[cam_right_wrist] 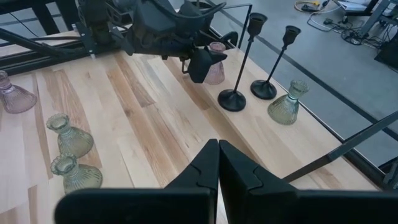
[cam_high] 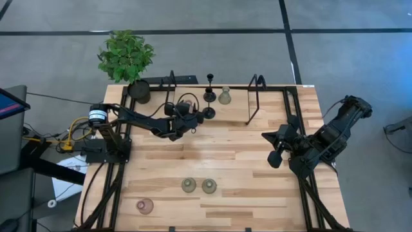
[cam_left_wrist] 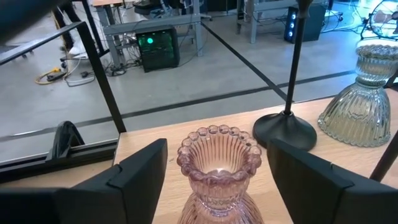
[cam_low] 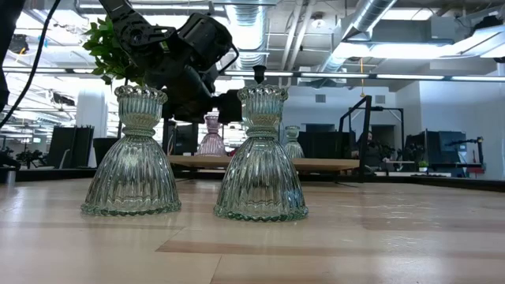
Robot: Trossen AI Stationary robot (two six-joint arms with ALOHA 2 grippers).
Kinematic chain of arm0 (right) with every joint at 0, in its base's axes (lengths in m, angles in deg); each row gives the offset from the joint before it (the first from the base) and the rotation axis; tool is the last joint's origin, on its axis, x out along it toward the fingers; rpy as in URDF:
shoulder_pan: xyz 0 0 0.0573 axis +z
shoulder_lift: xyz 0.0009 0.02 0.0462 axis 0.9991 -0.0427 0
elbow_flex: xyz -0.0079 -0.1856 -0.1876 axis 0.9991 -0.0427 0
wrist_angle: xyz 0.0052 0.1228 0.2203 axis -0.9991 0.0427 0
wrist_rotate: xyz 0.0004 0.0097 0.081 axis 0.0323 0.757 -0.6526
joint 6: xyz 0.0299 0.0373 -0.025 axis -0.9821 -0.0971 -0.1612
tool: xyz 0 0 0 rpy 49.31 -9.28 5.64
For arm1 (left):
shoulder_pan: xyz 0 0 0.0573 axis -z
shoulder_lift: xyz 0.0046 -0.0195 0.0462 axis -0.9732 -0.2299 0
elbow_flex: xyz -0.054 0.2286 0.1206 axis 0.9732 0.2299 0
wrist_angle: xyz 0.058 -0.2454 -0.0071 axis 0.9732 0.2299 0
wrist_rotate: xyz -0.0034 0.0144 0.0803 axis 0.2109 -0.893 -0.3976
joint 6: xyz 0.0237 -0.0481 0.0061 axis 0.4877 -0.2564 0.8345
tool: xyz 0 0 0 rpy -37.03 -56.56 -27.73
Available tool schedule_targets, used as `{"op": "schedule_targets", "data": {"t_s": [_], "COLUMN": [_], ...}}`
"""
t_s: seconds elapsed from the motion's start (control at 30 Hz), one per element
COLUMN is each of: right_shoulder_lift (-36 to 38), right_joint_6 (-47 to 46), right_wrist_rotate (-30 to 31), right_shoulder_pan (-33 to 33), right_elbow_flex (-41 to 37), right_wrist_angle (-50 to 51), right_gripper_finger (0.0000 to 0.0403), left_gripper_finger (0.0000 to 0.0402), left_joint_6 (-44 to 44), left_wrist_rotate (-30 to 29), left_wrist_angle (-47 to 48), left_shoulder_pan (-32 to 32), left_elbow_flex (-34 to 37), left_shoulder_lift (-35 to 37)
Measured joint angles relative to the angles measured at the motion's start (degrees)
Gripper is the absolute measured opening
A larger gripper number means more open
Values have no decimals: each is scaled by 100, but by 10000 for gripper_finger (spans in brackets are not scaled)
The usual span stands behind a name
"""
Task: Pick & Place candle stick holders
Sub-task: Put the pink candle holder on the shelf
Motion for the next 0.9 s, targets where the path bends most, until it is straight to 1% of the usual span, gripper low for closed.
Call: {"op": "schedule_targets", "data": {"t_s": [0.17,0.3,0.47,0.57,0.8,0.9], "right_shoulder_lift": [0,-2,-2,-2,-2,-2], "right_joint_6": [0,0,9,12,37,39], "right_wrist_rotate": [0,0,1,0,2,0], "right_shoulder_pan": [0,0,0,0,0,0], "right_elbow_flex": [0,0,0,0,0,0], "right_wrist_angle": [0,0,0,2,4,4], "right_gripper_finger": [0,0,0,0,0,0], "left_gripper_finger": [272,262,253,250,246,246], "left_joint_6": [-6,345,438,667,1060,1088], "left_wrist_rotate": [68,53,32,18,-23,-37], "left_wrist_angle": [-74,-193,-223,-220,-221,-222], "left_shoulder_pan": [99,157,212,236,264,323], "left_elbow_flex": [11,6,-2,-2,-7,-9], "left_shoulder_lift": [134,257,422,533,971,1197]}}
